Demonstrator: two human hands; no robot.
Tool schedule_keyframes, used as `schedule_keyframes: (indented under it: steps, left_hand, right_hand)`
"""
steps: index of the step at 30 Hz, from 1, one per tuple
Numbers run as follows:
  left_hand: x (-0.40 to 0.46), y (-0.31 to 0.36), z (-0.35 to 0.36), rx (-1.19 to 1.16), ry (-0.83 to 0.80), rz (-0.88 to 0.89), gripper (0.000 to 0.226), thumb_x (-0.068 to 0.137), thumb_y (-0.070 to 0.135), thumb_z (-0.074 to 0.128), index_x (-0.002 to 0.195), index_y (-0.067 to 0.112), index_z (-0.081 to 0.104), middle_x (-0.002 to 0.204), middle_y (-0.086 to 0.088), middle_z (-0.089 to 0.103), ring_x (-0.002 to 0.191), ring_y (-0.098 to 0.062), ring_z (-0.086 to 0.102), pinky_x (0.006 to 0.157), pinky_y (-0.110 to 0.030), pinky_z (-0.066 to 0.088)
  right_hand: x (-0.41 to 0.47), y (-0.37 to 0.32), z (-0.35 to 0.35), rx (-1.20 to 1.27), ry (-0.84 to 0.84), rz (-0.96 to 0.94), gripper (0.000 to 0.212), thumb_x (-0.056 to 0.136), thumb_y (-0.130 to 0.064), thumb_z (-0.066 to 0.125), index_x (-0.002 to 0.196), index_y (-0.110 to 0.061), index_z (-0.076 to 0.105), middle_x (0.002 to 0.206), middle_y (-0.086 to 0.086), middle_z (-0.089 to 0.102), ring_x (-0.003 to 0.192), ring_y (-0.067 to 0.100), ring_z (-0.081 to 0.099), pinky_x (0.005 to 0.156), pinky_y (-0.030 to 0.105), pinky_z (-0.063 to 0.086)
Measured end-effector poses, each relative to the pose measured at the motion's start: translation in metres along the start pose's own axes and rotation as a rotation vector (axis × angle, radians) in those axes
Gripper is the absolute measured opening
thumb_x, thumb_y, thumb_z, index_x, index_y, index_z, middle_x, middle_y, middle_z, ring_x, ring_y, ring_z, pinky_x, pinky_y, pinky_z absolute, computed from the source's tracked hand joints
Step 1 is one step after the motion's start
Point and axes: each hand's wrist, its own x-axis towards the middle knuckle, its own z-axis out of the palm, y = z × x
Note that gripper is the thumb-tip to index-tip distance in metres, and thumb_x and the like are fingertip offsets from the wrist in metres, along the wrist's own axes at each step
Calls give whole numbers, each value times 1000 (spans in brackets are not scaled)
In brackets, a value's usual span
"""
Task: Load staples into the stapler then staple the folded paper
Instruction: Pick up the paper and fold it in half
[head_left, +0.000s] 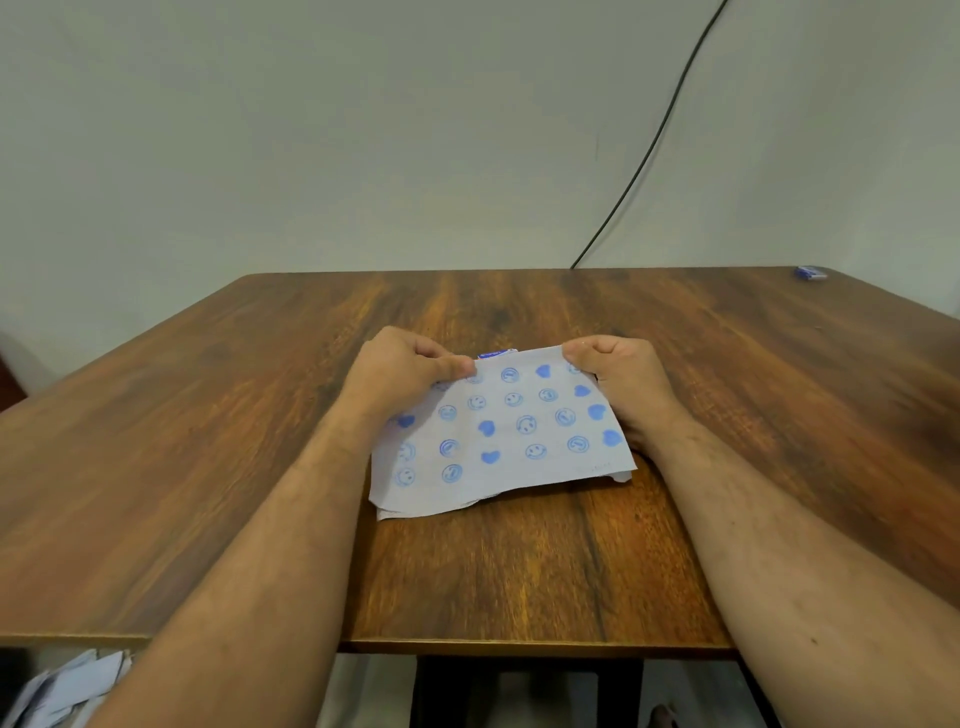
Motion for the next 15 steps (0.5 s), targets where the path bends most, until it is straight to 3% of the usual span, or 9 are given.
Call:
schedule_keyframes:
  steps: [3,7,9,15]
  left_hand:
    - [2,-5,-10,-120,33,-80,23,72,39,87,74,17,81,78,-4,79,78,-17,71,75,-35,57]
    - [-4,-6,-16,-438,-18,-210,20,77,19,85,90,6,78,85,-12,80,70,-22,77,60,-31,61]
    - [-4,-7,-16,-607,-6,-264,22,78,11,82,99,6,76,94,-16,79,82,-31,78,72,-44,64]
    - [1,-11,-14,-866,59,-328,30,79,2,78,107,11,70,100,-18,78,89,-39,76,76,-59,61]
  right_hand:
    - [3,0,-1,25,42,20,11,97,-13,63,95,-6,72,81,10,79,70,24,77,55,34,61]
    - [6,3,-1,57,82,38,11,97,-14,64,96,-7,73,88,14,79,84,34,77,74,51,63]
    - [7,4,-1,110,107,41,11,97,-13,64,95,-6,73,91,15,79,89,37,76,78,55,62]
    - [3,2,0,137,38,37,11,96,-13,66,98,-5,73,93,15,79,84,34,77,72,50,63]
